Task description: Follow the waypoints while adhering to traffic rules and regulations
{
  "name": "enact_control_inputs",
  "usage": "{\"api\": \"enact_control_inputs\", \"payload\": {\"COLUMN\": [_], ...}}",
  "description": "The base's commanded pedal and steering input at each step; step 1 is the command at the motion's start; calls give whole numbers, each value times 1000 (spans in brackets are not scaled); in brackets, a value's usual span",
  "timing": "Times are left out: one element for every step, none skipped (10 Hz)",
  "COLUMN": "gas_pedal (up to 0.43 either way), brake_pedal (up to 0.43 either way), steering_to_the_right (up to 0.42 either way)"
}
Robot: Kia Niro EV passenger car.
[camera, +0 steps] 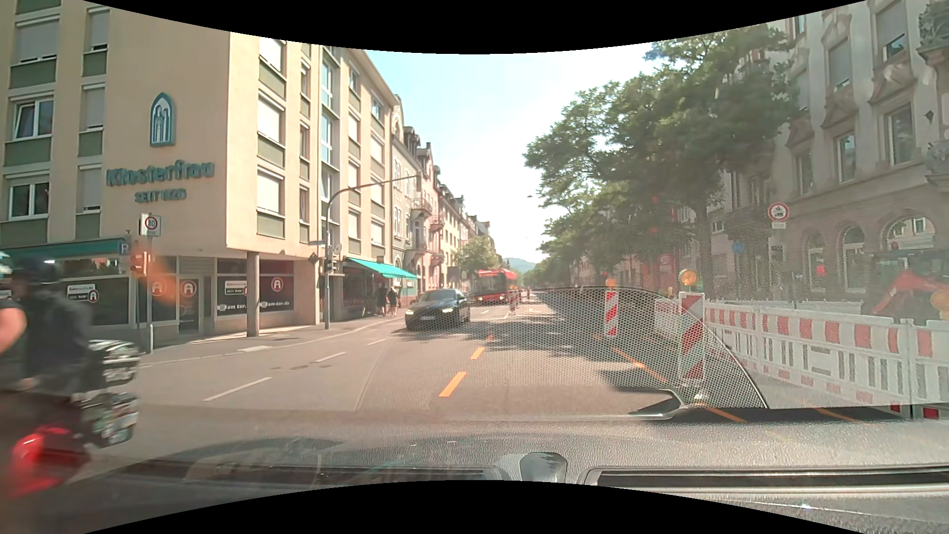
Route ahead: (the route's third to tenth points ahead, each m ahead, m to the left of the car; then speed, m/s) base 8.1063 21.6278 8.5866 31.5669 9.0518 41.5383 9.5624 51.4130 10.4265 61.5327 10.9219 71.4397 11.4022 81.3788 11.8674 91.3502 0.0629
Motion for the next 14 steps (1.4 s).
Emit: {"api": "enact_control_inputs", "payload": {"gas_pedal": [0, 0, 0, 0, 0, 0, 0, 0, 0, 0, 0, 0, 0, 0], "brake_pedal": [134, 134, 134, 134, 134, 134, 134, 134, 134, 134, 134, 134, 134, 134], "steering_to_the_right": [-1, -1, -1, -1, -1, -1, -1, -1, -1, -1, -1, -1, -1, -1]}}
